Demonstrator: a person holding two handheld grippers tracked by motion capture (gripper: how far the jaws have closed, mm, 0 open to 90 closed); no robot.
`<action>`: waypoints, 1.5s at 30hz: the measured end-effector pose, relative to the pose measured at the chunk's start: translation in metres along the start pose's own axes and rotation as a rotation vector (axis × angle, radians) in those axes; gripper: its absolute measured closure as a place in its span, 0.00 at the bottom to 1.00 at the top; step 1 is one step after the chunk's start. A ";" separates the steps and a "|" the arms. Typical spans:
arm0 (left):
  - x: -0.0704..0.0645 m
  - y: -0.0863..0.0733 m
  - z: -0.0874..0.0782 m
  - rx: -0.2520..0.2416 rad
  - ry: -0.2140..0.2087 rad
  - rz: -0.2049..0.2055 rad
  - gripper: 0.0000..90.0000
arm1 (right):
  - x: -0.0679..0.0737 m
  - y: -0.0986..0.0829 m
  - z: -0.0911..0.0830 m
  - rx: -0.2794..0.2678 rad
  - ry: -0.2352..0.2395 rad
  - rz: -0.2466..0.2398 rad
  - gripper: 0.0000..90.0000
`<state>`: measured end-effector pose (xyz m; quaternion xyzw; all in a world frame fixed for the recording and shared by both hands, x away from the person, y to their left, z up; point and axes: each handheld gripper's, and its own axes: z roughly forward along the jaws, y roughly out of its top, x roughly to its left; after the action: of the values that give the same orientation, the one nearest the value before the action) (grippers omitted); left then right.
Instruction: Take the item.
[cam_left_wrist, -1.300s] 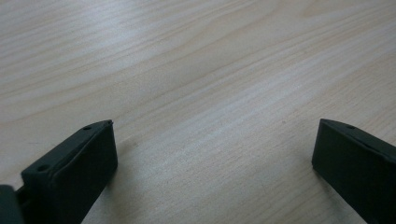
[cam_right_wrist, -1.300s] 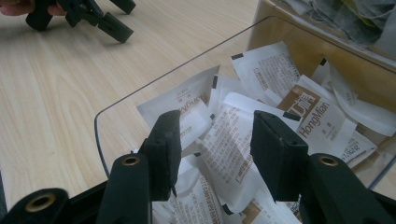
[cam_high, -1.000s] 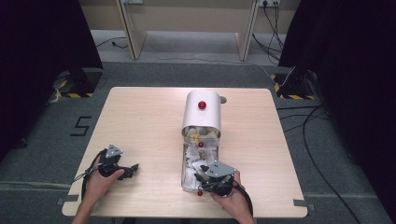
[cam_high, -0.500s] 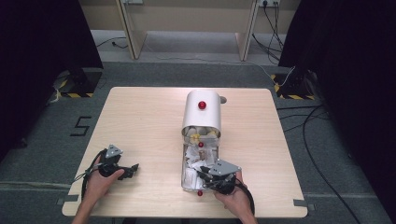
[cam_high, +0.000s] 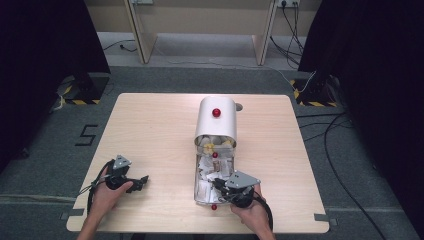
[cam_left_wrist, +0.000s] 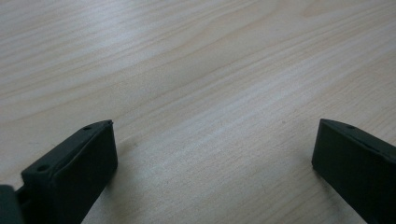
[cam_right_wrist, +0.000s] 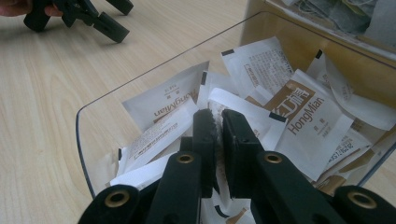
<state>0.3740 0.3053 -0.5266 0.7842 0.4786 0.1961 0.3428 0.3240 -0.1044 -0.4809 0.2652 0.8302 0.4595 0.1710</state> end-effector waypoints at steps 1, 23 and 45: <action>0.000 0.000 0.000 0.000 0.000 0.000 0.00 | 0.000 0.000 0.000 -0.002 0.001 0.000 0.94; 0.000 0.000 0.000 0.000 0.000 0.000 0.00 | -0.004 0.006 -0.016 -0.077 -0.049 -0.004 0.96; 0.000 0.000 0.000 0.000 -0.001 0.001 0.00 | -0.009 0.013 -0.033 -0.125 -0.073 0.004 0.96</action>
<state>0.3747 0.3053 -0.5266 0.7846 0.4779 0.1959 0.3431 0.3171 -0.1266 -0.4525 0.2721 0.7927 0.5007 0.2166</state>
